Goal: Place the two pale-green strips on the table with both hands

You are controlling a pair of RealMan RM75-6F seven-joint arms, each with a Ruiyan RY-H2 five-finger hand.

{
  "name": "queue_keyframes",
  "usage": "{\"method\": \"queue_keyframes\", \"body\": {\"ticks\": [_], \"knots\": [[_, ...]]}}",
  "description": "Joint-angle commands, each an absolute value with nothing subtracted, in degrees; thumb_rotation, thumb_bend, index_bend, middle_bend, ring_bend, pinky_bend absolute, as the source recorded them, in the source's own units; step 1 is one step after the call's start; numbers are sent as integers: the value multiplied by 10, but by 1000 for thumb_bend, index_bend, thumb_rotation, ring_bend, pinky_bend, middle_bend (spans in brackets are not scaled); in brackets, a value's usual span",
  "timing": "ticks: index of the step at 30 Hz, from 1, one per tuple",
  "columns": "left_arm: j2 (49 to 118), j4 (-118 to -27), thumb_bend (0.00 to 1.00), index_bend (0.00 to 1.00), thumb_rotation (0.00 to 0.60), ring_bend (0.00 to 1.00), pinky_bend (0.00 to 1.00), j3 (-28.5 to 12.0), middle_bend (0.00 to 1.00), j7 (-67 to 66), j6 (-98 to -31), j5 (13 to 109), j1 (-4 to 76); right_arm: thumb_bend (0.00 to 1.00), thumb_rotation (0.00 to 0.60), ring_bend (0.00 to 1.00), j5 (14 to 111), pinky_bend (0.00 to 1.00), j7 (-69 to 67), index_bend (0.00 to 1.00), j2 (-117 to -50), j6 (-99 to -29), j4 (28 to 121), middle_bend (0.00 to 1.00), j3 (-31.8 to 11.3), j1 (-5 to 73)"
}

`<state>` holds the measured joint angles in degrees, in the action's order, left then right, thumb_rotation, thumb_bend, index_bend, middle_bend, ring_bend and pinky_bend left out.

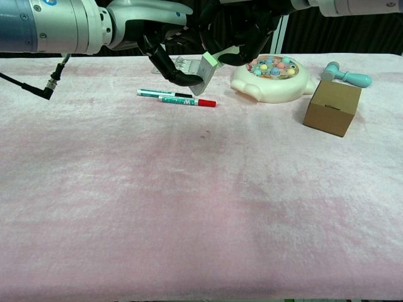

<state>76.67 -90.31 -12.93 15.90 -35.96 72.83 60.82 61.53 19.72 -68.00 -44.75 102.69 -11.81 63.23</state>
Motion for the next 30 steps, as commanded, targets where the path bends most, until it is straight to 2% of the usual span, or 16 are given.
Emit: {"method": "queue_keyframes", "body": {"ticks": [1, 30], "knots": [[769, -903, 444, 592, 600, 0, 0, -131, 157, 158, -363, 729, 608, 500, 600, 987, 615, 930, 198, 714, -680, -447, 1027, 987, -118, 632], [776, -911, 445, 604, 600, 0, 0, -138, 158, 142, -378, 716, 608, 502, 600, 987, 614, 931, 196, 732, -676, -445, 1028, 987, -119, 633]]}}
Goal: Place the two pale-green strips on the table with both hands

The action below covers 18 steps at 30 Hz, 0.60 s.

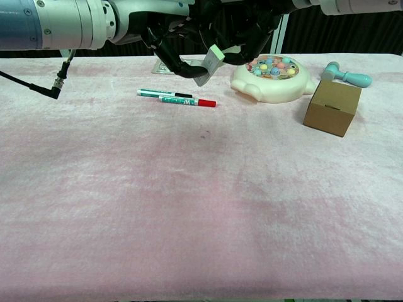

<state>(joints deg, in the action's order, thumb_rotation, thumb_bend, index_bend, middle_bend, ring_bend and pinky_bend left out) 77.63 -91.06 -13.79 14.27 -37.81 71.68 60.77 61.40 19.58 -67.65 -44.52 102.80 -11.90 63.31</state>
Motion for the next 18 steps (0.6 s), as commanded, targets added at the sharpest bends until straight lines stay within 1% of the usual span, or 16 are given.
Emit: {"method": "queue_keyframes", "body": {"ticks": [1, 18], "knots": [[777, -911, 445, 604, 600, 0, 0, -138, 158, 141, -378, 716, 608, 502, 600, 986, 614, 930, 196, 732, -676, -446, 1028, 987, -119, 633], [781, -909, 445, 606, 600, 0, 0, -136, 159, 128, -379, 711, 610, 505, 600, 987, 610, 930, 198, 733, -670, -446, 1031, 988, -119, 632]]}}
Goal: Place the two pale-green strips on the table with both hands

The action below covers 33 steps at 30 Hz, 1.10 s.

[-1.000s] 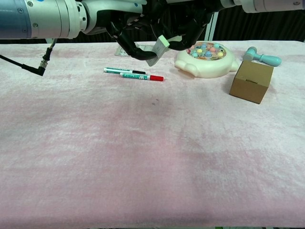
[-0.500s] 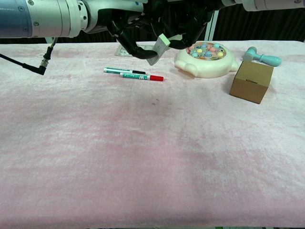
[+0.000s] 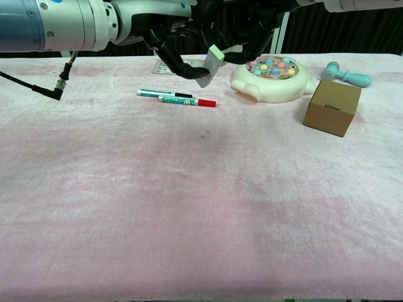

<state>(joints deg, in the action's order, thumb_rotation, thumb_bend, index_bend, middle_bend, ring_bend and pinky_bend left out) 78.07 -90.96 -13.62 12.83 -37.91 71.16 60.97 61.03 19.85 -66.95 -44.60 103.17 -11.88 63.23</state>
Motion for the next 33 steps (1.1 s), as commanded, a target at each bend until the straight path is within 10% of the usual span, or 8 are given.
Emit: {"method": "queue_keyframes", "body": {"ticks": [1, 33], "knots": [[781, -909, 445, 607, 600, 0, 0, -136, 159, 128, -379, 711, 610, 505, 600, 986, 610, 930, 198, 734, -670, -446, 1031, 987, -119, 632], [745, -900, 450, 622, 600, 0, 0, -117, 167, 116, -385, 719, 588, 506, 600, 987, 613, 930, 174, 760, -596, -457, 1036, 988, -112, 593]]}}
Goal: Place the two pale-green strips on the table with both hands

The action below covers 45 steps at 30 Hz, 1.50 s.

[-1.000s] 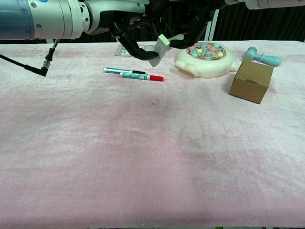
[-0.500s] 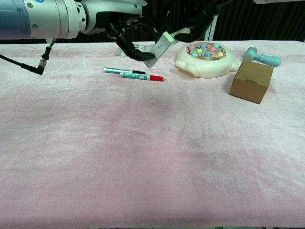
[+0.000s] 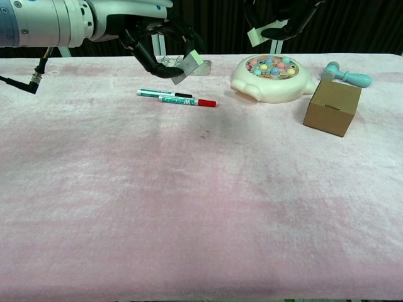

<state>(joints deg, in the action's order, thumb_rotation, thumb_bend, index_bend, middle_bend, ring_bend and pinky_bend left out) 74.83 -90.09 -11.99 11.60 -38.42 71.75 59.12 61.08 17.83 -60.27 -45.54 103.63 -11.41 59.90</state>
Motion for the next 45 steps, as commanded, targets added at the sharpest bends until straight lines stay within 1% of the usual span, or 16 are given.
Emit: {"method": "queue_keyframes", "body": {"ticks": [1, 9, 14, 18, 25, 28, 31, 35, 38, 41, 43, 45], "knots": [[741, -900, 450, 622, 600, 0, 0, -115, 167, 116, -387, 721, 585, 506, 600, 987, 615, 931, 170, 760, -592, -458, 1036, 988, -111, 589], [724, -886, 450, 622, 600, 0, 0, -88, 167, 106, -388, 733, 565, 506, 600, 987, 621, 930, 154, 761, -581, -454, 1024, 987, -89, 562], [727, -853, 450, 620, 600, 0, 0, -65, 166, 102, -381, 731, 550, 505, 600, 986, 632, 930, 134, 760, -607, -454, 1007, 988, -65, 536], [742, -818, 450, 616, 600, 0, 0, -49, 166, 91, -376, 734, 542, 505, 600, 986, 639, 931, 124, 760, -643, -452, 978, 987, -46, 521], [784, -762, 450, 608, 600, 0, 0, -33, 164, 59, -386, 734, 531, 490, 600, 986, 631, 931, 107, 760, -715, -468, 923, 988, -36, 496], [806, -748, 450, 607, 600, 0, 0, -34, 163, 53, -394, 727, 525, 482, 600, 986, 621, 930, 112, 760, -750, -476, 890, 988, -30, 487], [843, -723, 450, 603, 600, 0, 0, -36, 162, 30, -400, 718, 524, 481, 600, 987, 600, 930, 120, 759, -800, -484, 837, 987, -29, 476], [873, -706, 445, 584, 600, 0, 0, -42, 159, -1, -399, 706, 530, 476, 600, 986, 596, 931, 123, 759, -831, -481, 805, 987, -28, 471], [890, -698, 444, 578, 600, 0, 0, -45, 158, -43, -396, 692, 538, 455, 600, 983, 607, 931, 135, 753, -846, -486, 790, 984, -21, 466], [906, -691, 444, 572, 600, 0, 0, -47, 158, -88, -399, 682, 546, 423, 600, 974, 604, 923, 141, 716, -862, -487, 777, 971, -20, 460], [915, -692, 438, 557, 600, 0, 0, -49, 155, -114, -405, 674, 549, 390, 600, 967, 600, 915, 138, 635, -867, -485, 772, 963, -24, 458], [921, -698, 419, 510, 600, 0, 0, -49, 143, -143, -408, 664, 552, 340, 600, 959, 598, 902, 138, 485, -865, -482, 773, 953, -29, 457]]}}
